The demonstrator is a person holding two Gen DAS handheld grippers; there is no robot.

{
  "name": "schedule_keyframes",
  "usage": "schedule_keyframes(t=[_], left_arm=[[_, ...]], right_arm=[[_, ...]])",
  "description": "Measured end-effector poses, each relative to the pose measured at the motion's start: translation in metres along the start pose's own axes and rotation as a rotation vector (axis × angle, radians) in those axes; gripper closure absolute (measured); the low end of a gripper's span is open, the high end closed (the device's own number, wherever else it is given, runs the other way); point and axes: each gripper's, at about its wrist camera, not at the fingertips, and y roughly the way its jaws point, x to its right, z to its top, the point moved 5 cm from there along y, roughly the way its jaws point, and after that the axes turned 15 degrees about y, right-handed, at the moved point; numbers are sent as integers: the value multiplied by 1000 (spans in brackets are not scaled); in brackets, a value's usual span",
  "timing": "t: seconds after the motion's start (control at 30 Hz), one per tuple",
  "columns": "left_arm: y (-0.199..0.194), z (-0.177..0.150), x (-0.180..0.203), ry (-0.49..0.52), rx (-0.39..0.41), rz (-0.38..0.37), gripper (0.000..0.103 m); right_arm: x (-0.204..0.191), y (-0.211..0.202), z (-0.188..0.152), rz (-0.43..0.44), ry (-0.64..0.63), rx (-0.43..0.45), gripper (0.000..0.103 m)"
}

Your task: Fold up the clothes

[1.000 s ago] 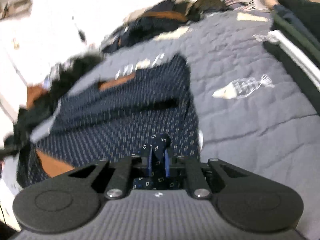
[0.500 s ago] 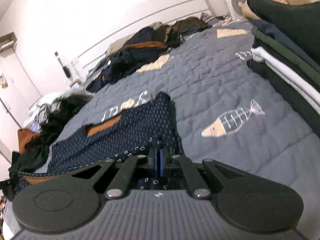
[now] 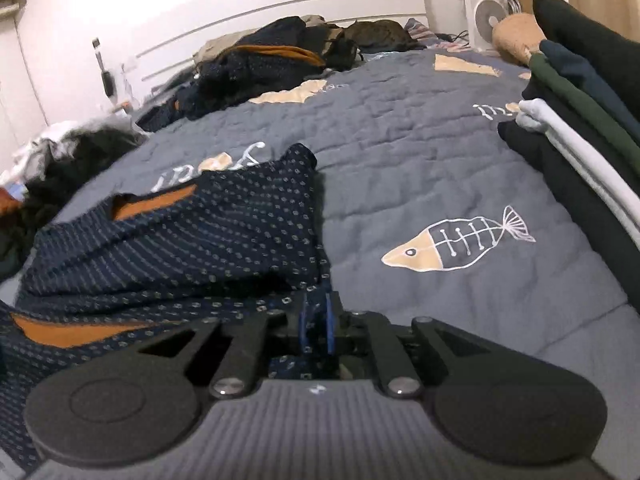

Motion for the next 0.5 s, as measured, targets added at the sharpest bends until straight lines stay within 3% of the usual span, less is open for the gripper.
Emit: schedule_keyframes(t=[0.2, 0.37, 0.5], left_arm=[[-14, -8, -10, -110, -9, 12, 48], [-28, -19, 3, -117, -1, -14, 47], [-39, -32, 11, -143, 12, 20, 40]], right_arm=[[-7, -20, -11, 35, 36, -27, 73], [-20, -35, -29, 42, -5, -65, 69], [-24, -52, -37, 54, 1, -61, 65]])
